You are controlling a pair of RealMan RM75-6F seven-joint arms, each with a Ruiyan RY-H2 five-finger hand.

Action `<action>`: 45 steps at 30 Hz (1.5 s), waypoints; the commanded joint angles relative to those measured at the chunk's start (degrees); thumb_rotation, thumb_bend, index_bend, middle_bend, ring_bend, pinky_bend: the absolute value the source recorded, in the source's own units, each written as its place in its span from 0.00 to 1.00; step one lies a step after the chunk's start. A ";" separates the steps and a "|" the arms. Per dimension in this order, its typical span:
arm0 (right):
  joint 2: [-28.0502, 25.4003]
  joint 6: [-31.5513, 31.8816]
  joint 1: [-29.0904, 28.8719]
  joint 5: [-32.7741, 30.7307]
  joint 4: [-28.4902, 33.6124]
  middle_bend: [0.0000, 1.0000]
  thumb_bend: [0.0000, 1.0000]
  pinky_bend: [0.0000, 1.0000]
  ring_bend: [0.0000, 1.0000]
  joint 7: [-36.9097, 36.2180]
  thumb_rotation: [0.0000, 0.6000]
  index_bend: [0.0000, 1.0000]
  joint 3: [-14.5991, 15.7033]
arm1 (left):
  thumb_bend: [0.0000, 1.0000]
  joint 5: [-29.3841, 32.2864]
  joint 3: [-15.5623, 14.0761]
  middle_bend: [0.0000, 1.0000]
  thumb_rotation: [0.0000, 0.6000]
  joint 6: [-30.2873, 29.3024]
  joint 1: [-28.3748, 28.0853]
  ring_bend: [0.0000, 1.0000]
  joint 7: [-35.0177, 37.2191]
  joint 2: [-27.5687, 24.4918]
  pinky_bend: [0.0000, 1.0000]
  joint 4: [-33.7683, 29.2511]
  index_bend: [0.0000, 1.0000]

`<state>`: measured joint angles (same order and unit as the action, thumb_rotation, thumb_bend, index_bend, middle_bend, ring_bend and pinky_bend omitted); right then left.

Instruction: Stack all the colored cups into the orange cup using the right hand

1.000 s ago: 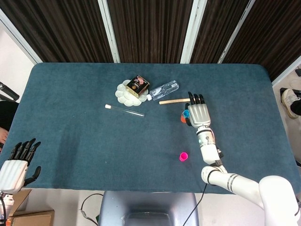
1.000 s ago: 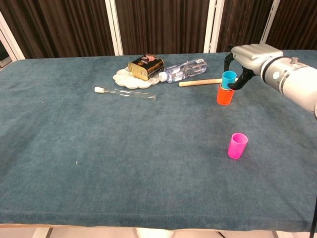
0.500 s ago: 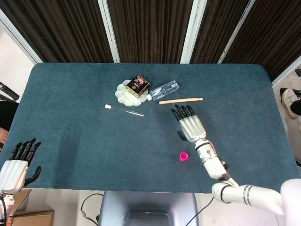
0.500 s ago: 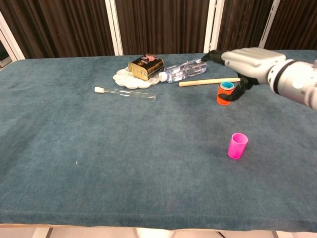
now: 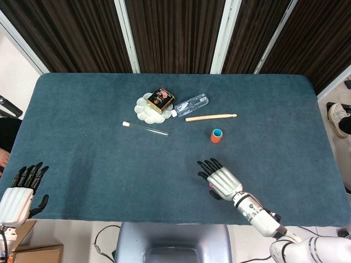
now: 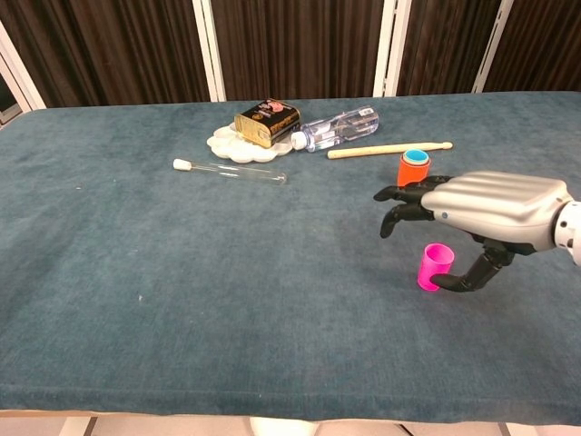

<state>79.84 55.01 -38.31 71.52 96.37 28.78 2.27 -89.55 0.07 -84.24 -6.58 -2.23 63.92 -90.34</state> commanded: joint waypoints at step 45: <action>2.65 8.31 0.56 -2.40 -3.98 0.08 0.47 0.00 0.00 -1.01 1.00 0.66 -13.38 | 0.42 0.69 0.25 0.00 1.00 0.52 -0.16 0.00 -0.30 0.06 0.06 -0.02 0.00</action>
<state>82.17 61.59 -36.35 70.87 93.07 27.63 -7.40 -88.87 0.32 -83.73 -6.74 -2.53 63.97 -90.35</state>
